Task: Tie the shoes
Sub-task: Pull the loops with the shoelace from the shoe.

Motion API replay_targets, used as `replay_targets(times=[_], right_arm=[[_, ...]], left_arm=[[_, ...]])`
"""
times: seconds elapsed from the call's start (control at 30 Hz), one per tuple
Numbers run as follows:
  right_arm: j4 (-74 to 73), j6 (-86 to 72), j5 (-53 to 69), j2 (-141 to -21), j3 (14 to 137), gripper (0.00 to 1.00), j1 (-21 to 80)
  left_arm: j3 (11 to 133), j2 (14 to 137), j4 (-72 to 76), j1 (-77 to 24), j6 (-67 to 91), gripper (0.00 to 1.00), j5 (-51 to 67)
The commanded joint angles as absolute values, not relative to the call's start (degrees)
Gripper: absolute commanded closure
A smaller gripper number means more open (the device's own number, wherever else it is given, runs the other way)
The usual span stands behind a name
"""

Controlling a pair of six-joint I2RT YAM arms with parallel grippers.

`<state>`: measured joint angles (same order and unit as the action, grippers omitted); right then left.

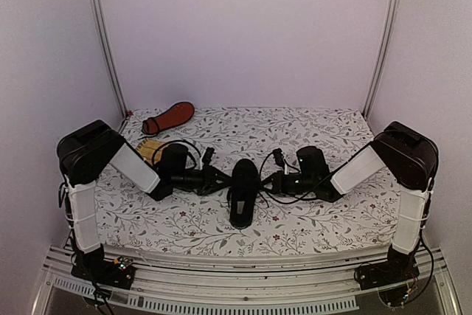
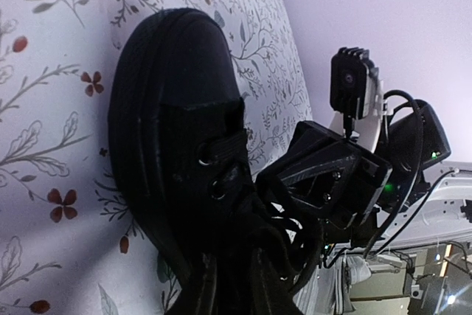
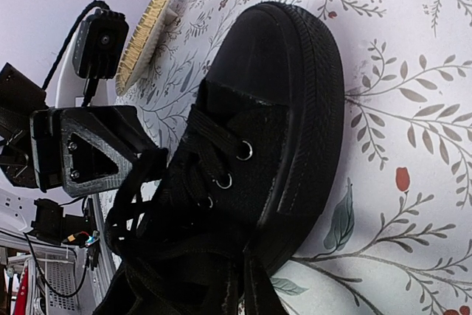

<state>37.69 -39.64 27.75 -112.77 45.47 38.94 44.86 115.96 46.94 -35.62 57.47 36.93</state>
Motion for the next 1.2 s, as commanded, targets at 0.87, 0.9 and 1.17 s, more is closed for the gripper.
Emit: replay_targets(times=[0.87,0.9,1.17], right_arm=[[33.02,-39.07,14.96,-104.04,37.26,0.98,38.23],[33.98,-38.64,16.12,-103.86,37.18,0.98,38.23],[38.83,-27.75,25.58,-103.18,39.71,0.62,39.46]], left_arm=[[34.19,107.21,54.45,-34.28,57.89,1.00,25.79],[34.26,107.22,54.41,-34.28,57.87,1.00,26.00],[36.29,108.72,54.20,-34.26,57.47,1.00,28.84]])
